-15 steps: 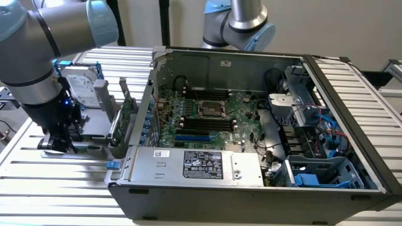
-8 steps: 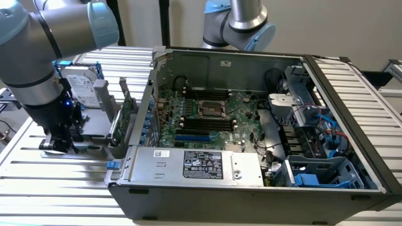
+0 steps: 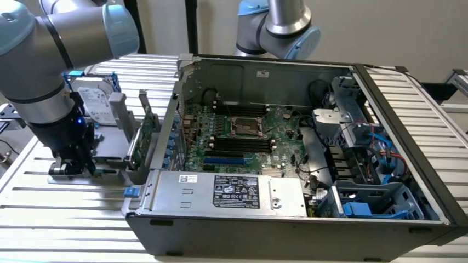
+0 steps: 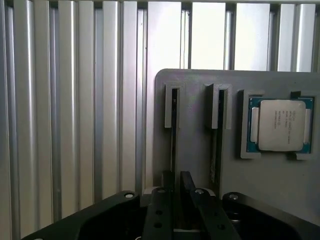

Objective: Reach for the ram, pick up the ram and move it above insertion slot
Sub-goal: 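Pick up the ram and move it above insertion slot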

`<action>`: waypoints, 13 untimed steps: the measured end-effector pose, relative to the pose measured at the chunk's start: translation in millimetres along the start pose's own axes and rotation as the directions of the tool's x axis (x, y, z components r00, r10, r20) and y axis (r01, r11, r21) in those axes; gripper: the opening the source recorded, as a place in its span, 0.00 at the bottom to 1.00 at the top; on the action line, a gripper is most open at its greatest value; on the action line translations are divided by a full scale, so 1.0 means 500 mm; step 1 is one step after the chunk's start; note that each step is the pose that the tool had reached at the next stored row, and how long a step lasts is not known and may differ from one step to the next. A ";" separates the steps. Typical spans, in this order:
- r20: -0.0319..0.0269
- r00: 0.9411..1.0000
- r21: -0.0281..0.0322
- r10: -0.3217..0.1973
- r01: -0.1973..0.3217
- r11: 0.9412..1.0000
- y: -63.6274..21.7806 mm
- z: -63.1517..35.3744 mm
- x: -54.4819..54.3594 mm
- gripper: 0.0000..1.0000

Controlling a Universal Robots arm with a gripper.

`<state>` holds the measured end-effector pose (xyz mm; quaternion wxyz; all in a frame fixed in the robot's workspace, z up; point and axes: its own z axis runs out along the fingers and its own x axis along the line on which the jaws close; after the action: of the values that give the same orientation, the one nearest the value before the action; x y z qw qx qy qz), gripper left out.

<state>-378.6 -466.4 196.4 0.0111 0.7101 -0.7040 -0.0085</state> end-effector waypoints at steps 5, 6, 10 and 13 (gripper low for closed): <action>0.000 1.000 -0.002 0.000 0.000 1.000 0.000 0.000 0.000 0.13; 0.000 1.000 -0.002 0.000 0.000 1.000 0.000 0.000 0.000 0.13; 0.000 1.000 -0.003 0.000 0.000 1.000 -0.001 0.000 0.000 0.13; 0.000 1.000 -0.004 0.000 0.000 1.000 -0.001 0.000 0.000 0.13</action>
<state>-378.1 -466.4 196.3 0.0125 0.7102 -0.7039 -0.0100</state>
